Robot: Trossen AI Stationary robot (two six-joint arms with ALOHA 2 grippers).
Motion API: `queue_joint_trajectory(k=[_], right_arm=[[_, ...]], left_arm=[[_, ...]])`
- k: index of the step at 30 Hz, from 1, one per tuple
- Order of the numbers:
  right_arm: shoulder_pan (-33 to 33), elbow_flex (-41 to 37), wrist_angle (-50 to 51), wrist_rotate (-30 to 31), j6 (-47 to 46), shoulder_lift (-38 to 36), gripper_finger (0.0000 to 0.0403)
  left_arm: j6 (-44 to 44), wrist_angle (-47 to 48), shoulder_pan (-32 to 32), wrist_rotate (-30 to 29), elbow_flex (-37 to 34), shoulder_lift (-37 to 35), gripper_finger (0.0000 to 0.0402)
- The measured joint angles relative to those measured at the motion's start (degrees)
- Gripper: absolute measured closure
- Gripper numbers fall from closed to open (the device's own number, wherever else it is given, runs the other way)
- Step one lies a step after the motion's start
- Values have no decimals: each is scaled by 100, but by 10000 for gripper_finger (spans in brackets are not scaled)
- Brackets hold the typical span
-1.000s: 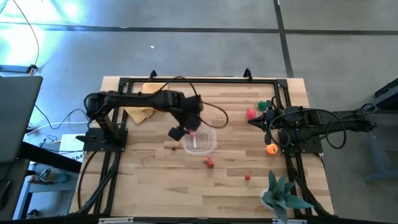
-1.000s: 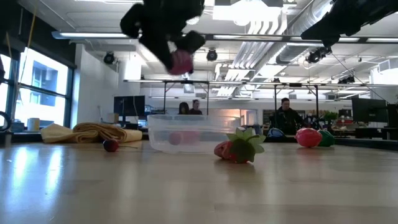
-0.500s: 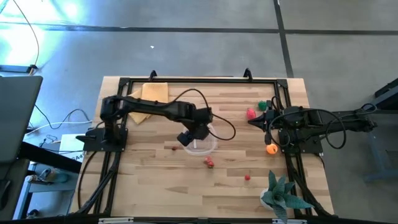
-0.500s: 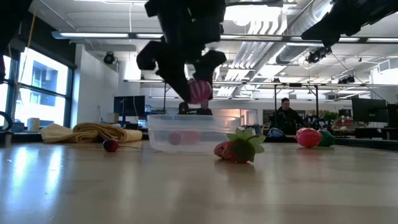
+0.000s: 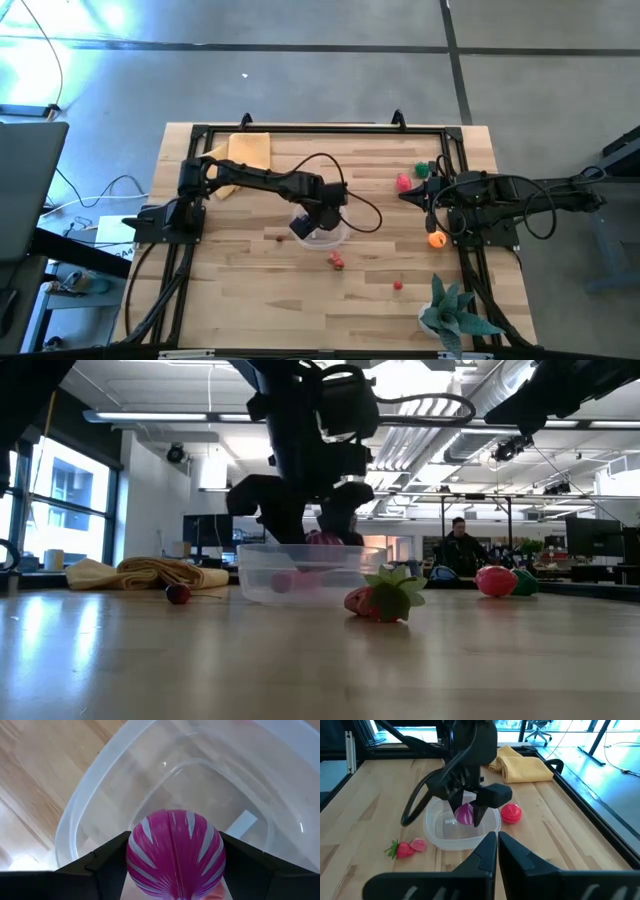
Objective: Pick and placing Produce into tupperware
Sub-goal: Put the onion into the transparent bin
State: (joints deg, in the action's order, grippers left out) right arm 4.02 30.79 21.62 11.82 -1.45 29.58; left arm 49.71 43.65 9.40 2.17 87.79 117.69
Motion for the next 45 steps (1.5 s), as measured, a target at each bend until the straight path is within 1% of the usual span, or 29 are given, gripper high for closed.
queue_joint_trajectory(k=[18,27,32,37,45], right_arm=[[0,0,-1,1,0,0,394],[-1,0,1,0,0,0,394],[2,0,6,1,0,2,394],[-1,0,14,-1,0,0,394],[1,0,21,-1,0,2,394]], left_arm=[[57,93,-51,-24,-1,6,140],[103,108,-80,-25,-7,345,140],[103,78,-84,-26,-2,345,140],[101,200,-80,-28,167,354,140],[-48,271,-80,-31,229,354,140]])
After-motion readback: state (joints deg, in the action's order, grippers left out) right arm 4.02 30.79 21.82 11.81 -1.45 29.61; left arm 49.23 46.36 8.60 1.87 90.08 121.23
